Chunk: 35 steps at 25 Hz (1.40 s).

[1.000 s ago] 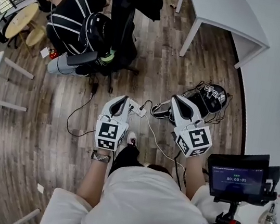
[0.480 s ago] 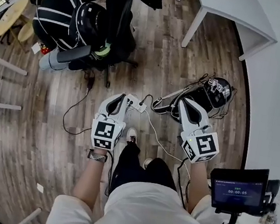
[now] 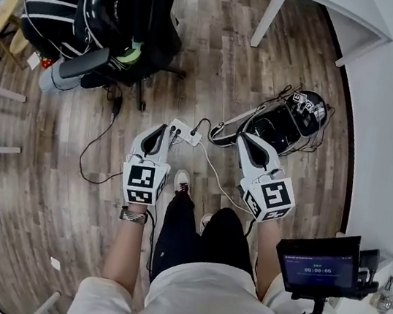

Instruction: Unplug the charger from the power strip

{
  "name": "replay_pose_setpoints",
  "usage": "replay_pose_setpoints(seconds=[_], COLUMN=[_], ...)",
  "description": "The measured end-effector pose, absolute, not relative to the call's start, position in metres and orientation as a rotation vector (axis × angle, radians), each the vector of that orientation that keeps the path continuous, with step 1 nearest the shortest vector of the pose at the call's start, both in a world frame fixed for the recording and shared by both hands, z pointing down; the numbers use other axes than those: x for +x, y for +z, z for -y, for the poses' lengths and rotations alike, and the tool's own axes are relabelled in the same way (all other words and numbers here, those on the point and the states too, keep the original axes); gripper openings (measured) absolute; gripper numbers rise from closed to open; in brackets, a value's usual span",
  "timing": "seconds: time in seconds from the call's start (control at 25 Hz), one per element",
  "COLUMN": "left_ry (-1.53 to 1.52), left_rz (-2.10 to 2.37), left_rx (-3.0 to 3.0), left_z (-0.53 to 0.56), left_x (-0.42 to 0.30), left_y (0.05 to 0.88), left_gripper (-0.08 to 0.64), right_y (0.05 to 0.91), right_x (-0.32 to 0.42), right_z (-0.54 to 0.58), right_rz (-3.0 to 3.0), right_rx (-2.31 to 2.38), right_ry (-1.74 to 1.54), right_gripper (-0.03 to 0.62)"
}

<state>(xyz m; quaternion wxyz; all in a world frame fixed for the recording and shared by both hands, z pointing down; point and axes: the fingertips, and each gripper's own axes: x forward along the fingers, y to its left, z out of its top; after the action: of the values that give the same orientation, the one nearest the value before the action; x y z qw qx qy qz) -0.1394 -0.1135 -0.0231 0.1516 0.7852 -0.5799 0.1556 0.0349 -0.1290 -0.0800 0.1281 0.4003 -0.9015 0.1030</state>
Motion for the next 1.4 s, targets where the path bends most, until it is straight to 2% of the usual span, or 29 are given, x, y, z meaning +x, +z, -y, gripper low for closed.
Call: replay_pose_setpoints(seconds=[0.56,1.4], left_ry=[0.489,0.552], left_rz=[1.654,1.612], left_rx=[2.194,2.179], left_z=[0.122,0.14], left_x=[-0.127,-0.113], left_y=[0.093,0.328], left_gripper=[0.003,0.003], right_y=[0.046,0.271], right_x=[0.038,0.056], right_z=[0.136,0.155], right_rz=[2.609,2.563], right_rx=[1.117,1.113], right_ry=[0.367,0.355], right_gripper=[0.002,0.003])
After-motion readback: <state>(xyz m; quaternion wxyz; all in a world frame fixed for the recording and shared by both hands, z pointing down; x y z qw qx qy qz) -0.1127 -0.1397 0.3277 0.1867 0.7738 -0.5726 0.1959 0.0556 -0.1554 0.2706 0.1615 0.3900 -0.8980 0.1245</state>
